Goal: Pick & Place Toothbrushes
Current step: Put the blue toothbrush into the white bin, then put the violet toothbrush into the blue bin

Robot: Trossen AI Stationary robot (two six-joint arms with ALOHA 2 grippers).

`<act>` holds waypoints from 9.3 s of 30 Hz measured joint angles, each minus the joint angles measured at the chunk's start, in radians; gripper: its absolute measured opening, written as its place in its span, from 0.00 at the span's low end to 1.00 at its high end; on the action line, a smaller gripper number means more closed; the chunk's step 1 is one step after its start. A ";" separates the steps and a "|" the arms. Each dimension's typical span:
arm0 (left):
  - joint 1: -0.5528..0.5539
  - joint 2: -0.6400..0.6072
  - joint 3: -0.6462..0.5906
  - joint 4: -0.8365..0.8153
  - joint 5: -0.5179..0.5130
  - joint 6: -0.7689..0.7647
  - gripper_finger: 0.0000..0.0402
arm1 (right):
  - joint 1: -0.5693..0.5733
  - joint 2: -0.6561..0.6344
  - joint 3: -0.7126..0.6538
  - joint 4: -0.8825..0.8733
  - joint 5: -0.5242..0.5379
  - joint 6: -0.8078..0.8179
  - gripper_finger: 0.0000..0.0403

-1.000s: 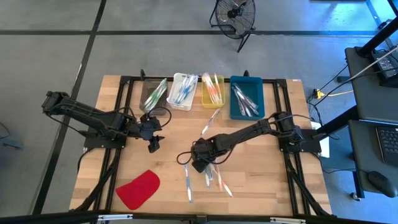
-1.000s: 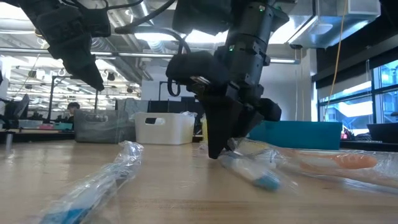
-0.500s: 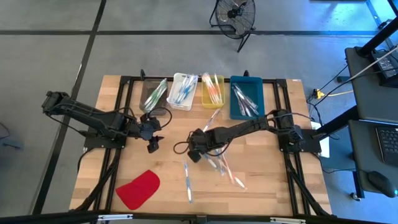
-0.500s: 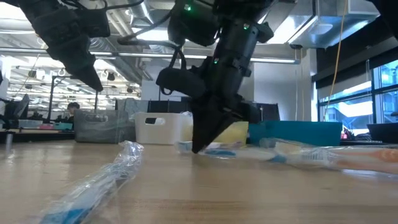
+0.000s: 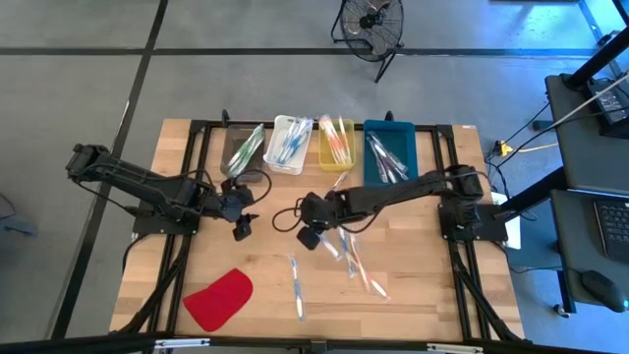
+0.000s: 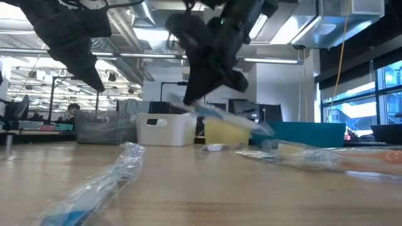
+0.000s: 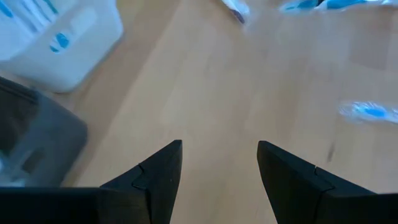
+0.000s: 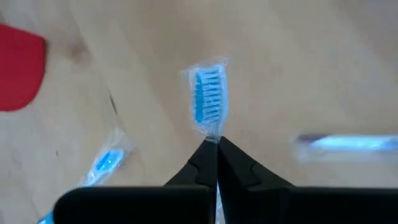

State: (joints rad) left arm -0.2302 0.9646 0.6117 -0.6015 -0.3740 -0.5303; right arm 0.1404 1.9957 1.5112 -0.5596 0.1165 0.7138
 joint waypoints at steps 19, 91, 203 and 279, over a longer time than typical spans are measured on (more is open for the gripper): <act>0.006 0.000 -0.252 0.765 -0.087 0.228 0.51 | 0.003 -0.179 -0.070 -0.124 0.294 -0.198 0.00; 0.323 0.436 -0.202 1.390 0.426 0.272 0.05 | -0.085 -0.299 -0.427 0.816 0.136 -0.520 0.26; 0.830 0.702 0.735 -0.229 0.517 0.562 0.45 | -0.200 -0.260 -0.428 0.231 -0.005 -1.112 0.58; 0.156 0.356 0.051 0.365 0.336 0.194 0.45 | -0.235 -0.151 -0.428 0.202 -0.241 -0.878 0.05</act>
State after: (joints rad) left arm -0.0742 1.3209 0.6628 -0.2367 -0.0381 -0.3364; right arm -0.0950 1.8443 1.0832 -0.3577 -0.1244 -0.1638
